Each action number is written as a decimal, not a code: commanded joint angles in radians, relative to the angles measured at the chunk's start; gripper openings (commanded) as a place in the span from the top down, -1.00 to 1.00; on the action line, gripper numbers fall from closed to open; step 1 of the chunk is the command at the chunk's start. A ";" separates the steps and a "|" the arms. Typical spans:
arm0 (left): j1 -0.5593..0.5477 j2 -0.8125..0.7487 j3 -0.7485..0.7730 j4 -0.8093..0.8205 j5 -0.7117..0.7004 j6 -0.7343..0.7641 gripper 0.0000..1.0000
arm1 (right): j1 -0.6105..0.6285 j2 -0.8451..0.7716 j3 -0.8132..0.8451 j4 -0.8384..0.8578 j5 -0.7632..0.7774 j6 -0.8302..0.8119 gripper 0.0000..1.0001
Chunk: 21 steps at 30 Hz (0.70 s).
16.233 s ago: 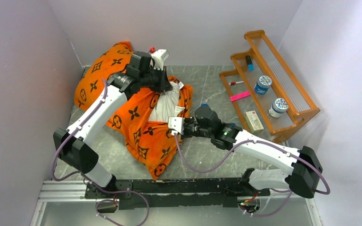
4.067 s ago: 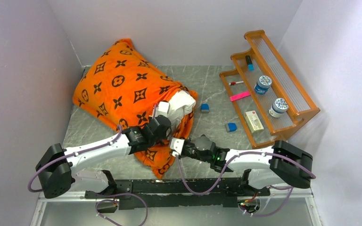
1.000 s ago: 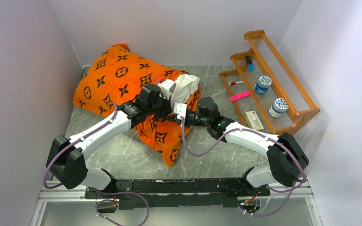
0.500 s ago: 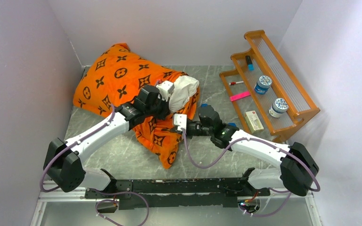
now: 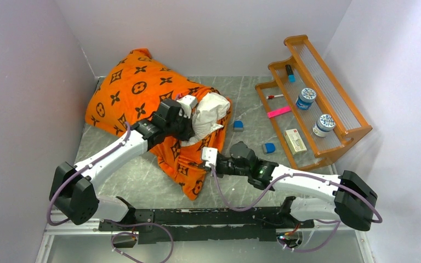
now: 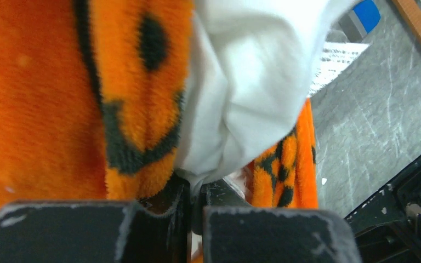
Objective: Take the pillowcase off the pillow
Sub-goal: Remove the pillow from the pillowcase.
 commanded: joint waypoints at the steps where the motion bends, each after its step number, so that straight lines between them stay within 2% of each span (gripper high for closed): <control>1: 0.124 -0.046 0.034 0.186 -0.087 -0.041 0.90 | 0.117 0.013 -0.074 -0.062 -0.149 0.193 1.00; 6: 0.143 -0.059 0.031 0.184 -0.100 -0.039 0.90 | 0.191 0.118 -0.100 -0.022 -0.040 0.185 1.00; 10: 0.143 -0.063 0.031 0.176 -0.118 -0.022 0.90 | 0.209 0.198 -0.086 -0.014 -0.012 0.167 1.00; 15: 0.138 -0.067 0.023 0.194 -0.063 0.005 0.90 | 0.209 0.173 -0.042 0.000 -0.010 0.127 1.00; 18: 0.116 -0.070 0.021 0.204 -0.031 0.026 0.90 | 0.200 0.135 0.011 -0.035 0.018 0.079 0.65; 21: 0.082 -0.074 0.028 0.187 -0.065 0.064 0.90 | 0.167 0.107 0.078 -0.093 0.022 0.036 0.47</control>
